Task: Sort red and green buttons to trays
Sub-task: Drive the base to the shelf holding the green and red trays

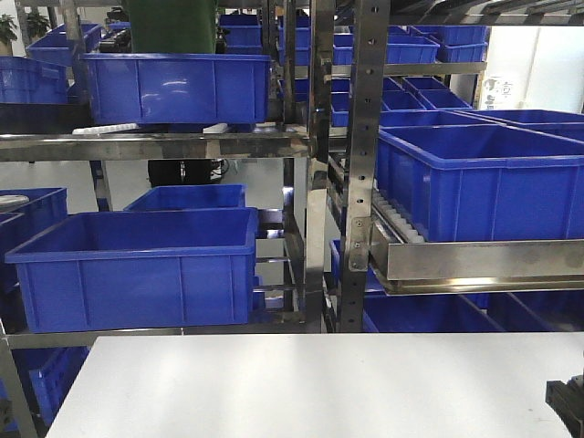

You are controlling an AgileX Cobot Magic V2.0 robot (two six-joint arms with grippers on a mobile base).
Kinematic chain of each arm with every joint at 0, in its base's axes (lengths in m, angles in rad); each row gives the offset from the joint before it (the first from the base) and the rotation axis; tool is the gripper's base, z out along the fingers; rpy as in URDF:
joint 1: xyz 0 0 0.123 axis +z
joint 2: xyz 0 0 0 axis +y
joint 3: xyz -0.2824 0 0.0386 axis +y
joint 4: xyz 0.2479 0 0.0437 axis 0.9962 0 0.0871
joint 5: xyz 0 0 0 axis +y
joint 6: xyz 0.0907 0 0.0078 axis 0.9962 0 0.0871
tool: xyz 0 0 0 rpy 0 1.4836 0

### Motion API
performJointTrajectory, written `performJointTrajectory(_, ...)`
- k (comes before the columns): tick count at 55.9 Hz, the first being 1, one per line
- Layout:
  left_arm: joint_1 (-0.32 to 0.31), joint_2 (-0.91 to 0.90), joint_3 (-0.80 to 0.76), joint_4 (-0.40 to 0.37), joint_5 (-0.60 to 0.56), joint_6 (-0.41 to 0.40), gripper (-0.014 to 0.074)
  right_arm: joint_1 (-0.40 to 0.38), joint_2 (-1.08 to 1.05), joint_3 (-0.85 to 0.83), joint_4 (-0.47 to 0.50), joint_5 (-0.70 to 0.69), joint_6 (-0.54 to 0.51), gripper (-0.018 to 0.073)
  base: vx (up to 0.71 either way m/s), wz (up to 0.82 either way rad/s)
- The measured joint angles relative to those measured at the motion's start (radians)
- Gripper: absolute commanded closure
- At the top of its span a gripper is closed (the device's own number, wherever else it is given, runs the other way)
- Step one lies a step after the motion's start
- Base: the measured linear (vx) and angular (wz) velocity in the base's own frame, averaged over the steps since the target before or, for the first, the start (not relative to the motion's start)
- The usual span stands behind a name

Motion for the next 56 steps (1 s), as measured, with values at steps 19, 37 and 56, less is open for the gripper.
performJointTrajectory(19, 0.0, 0.0, 0.0, 0.0, -0.001, 0.0, 0.0596, 0.0, 0.0, 0.0, 0.0, 0.001, 0.0, 0.0567, -0.03, 0.27)
performJointTrajectory(37, 0.0, 0.001, 0.0, 0.0, 0.0, 0.0, 0.0596, 0.0, 0.0, 0.0, 0.0, 0.001, 0.0, 0.0567, -0.05, 0.76)
performJointTrajectory(56, 0.0, 0.001, 0.0, 0.0, 0.0, 0.0, 0.0596, 0.0, 0.0, 0.0, 0.0, 0.001, 0.0, 0.0567, -0.04, 0.93)
